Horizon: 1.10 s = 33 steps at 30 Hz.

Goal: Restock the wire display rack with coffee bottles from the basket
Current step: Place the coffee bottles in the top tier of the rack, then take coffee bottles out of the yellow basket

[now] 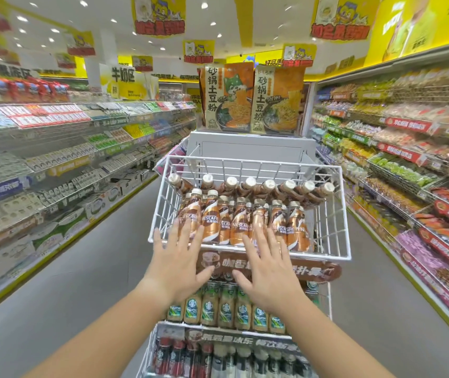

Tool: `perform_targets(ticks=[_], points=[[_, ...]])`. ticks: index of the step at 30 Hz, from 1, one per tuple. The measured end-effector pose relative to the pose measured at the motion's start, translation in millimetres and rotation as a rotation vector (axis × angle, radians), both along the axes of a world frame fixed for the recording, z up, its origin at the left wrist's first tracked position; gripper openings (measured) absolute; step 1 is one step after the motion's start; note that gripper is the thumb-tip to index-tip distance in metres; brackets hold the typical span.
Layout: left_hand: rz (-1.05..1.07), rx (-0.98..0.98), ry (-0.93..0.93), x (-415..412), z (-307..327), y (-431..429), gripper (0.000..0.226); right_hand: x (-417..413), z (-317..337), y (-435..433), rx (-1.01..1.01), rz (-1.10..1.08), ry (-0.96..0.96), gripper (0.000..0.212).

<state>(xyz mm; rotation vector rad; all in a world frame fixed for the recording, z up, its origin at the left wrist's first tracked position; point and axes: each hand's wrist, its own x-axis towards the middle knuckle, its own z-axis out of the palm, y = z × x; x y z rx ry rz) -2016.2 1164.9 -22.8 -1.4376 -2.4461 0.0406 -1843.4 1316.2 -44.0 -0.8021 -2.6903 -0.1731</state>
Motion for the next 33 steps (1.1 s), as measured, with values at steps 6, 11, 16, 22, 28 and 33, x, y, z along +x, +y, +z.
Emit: perform_targets(ticks=[6,11,16,22,28,33], points=[[0.055,-0.06,-0.036,72,-43,-20,0.096,59,-32,-21,-0.011,0.042,-0.086,0.085],[0.067,-0.093,-0.109,106,-85,-40,0.095,92,-66,-38,-0.08,0.062,-0.095,0.085],[0.058,-0.131,-0.157,116,-140,-58,0.097,109,-125,-56,-0.124,0.053,-0.177,0.086],[0.058,-0.194,-0.262,119,-285,-83,0.096,120,-263,-78,-0.257,0.045,-0.292,0.085],[0.056,-0.37,-0.386,139,-484,-123,0.094,144,-458,-127,-0.446,0.023,-0.444,0.084],[0.087,-0.491,-0.417,158,-636,-145,0.092,163,-615,-163,-0.594,-0.007,-0.559,0.084]])
